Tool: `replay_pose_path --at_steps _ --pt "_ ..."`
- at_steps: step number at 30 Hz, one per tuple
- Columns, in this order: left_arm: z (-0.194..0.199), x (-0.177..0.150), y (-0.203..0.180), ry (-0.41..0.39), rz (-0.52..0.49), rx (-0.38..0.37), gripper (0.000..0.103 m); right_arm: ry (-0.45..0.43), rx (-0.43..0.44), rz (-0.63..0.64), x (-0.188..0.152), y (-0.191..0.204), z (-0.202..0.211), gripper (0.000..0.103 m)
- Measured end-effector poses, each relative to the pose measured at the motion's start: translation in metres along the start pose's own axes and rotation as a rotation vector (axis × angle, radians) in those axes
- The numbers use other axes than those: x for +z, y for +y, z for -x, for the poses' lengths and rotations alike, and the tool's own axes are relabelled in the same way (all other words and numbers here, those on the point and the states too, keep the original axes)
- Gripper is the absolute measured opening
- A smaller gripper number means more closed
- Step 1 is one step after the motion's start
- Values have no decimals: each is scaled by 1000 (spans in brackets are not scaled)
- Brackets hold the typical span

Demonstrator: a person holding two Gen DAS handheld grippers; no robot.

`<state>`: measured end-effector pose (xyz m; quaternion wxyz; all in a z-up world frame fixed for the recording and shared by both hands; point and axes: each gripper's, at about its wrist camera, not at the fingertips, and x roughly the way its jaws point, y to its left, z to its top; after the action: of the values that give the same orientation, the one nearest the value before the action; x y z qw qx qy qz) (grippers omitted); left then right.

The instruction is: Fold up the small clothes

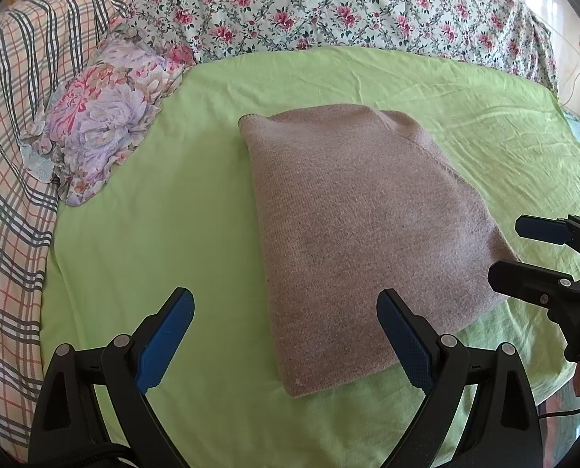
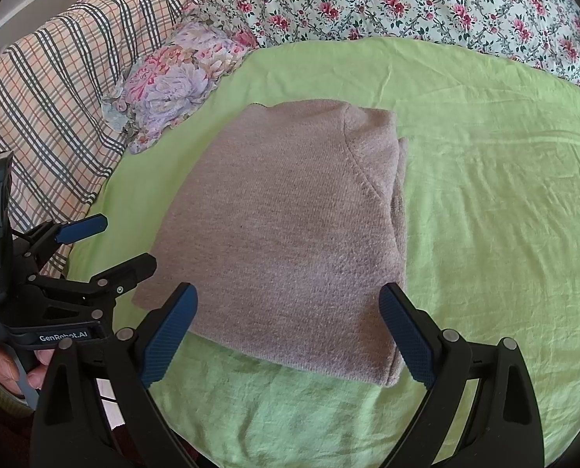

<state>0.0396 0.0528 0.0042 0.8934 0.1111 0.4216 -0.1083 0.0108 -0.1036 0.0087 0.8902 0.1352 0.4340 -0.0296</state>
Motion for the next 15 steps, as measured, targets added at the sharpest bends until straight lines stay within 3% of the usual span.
replay_pose_path --at_steps 15 --pt "1 1 -2 -2 -2 2 95 -4 -3 2 3 1 2 94"
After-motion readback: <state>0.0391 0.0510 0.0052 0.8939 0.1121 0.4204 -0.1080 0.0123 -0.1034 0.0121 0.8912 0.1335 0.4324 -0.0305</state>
